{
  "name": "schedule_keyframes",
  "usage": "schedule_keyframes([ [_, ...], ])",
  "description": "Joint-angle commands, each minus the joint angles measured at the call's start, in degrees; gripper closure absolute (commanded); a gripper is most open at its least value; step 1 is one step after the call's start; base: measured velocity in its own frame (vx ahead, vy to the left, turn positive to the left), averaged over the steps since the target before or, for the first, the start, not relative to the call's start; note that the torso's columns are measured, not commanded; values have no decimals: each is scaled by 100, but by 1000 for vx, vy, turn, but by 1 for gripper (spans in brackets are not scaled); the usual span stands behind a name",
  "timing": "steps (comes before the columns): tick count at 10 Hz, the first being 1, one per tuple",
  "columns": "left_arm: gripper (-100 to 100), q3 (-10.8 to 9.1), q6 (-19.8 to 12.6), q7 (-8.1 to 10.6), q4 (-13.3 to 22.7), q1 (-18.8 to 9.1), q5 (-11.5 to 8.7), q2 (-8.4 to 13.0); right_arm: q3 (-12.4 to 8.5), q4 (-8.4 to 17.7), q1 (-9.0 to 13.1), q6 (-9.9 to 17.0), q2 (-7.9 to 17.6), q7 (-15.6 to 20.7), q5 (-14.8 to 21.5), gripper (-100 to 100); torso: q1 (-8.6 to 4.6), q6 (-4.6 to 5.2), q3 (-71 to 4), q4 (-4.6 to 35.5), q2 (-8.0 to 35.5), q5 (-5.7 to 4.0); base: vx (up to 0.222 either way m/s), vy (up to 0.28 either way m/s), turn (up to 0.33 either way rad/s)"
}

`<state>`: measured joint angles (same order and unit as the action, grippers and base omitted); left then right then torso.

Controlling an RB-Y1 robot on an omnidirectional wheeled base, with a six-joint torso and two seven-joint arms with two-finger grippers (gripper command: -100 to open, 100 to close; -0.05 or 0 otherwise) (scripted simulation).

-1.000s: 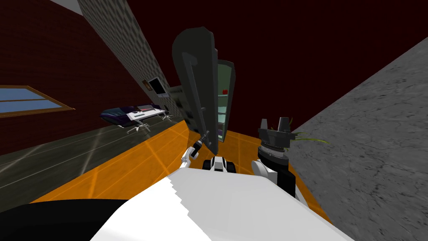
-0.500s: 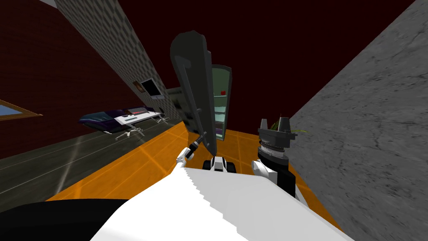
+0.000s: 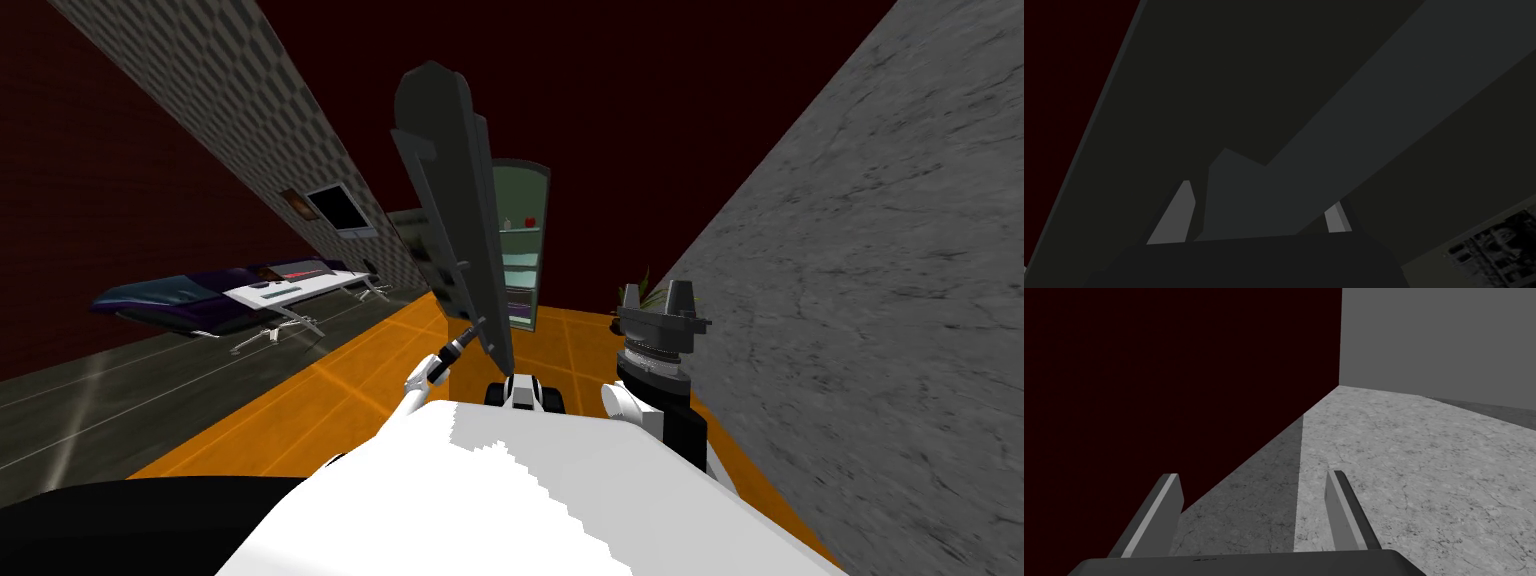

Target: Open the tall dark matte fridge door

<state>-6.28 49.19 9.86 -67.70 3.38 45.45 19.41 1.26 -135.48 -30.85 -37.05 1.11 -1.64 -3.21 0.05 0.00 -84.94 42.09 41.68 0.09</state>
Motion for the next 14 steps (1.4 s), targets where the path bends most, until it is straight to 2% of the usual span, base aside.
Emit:
schedule_keyframes([
  [1, 100, -138, 321, 84, 213, -4, -89, 194, 0, 0, 1, 0, 0, 0, 0, 0, 7, 0, 6, 3, 14, -1, -72, 86, -102],
  [3, 100, -337, 732, 237, 483, 1, -206, 559, 0, 0, 1, 0, 0, 0, 0, 0, 28, -3, 17, 9, 27, 3, -121, 134, -215],
  [4, 100, -337, 839, 237, 483, 1, -206, 559, 0, 0, 1, 0, 1, 0, 0, 0, 48, -10, 29, 22, 53, 1, -109, 131, -123],
  [5, 100, -298, 720, 228, 407, 15, -174, 531, -1, 0, 0, 0, 1, 0, 0, 0, 16, -13, 30, 22, 54, -3, -32, 54, 7],
  [6, 100, -284, 922, 262, 348, 82, -106, 560, 0, 0, -1, 0, 0, 0, 0, 0, -32, 2, 21, 14, 39, -10, -10, 133, -4],
  [7, 100, -254, 1093, 306, 282, 147, -37, 569, -1, -1, -1, 0, 1, 0, 0, 0, -12, 0, 22, 15, 43, -13, -6, 251, -24],
  [8, 100, -254, 1093, 306, 282, 147, -37, 569, -1, 0, -1, 0, 1, 0, 0, 0, 37, -3, 27, 23, 45, -4, -21, 231, -8],
  [9, 100, -224, 1263, 350, 216, 212, 32, 579, -1, 0, -1, 0, 1, 0, 0, 0, 36, 0, 27, 24, 40, 1, -14, 234, -2],
  [10, 100, -194, 1434, 393, 150, 277, 101, 588, -2, 0, -1, 0, 2, 0, 0, 0, 27, 2, 22, 21, 33, -2, -44, 292, -27],
  [11, 100, -194, 1434, 393, 150, 277, 101, 588, -2, 0, -1, 0, 2, 0, 0, 0, 25, -4, 29, 22, 54, -5, -10, 278, 2],
  [13, 100, -133, 1776, 481, 19, 407, 239, 607, -1, 0, 0, 0, 1, 0, 0, 0, -12, -2, 22, 16, 46, -11, -83, 223, -19],
  [14, 100, -133, 1776, 481, 19, 407, 239, 607, -1, 0, -1, 0, 1, 0, 0, 0, -25, -6, 46, 11, 89, -5, -64, 158, -3],
])
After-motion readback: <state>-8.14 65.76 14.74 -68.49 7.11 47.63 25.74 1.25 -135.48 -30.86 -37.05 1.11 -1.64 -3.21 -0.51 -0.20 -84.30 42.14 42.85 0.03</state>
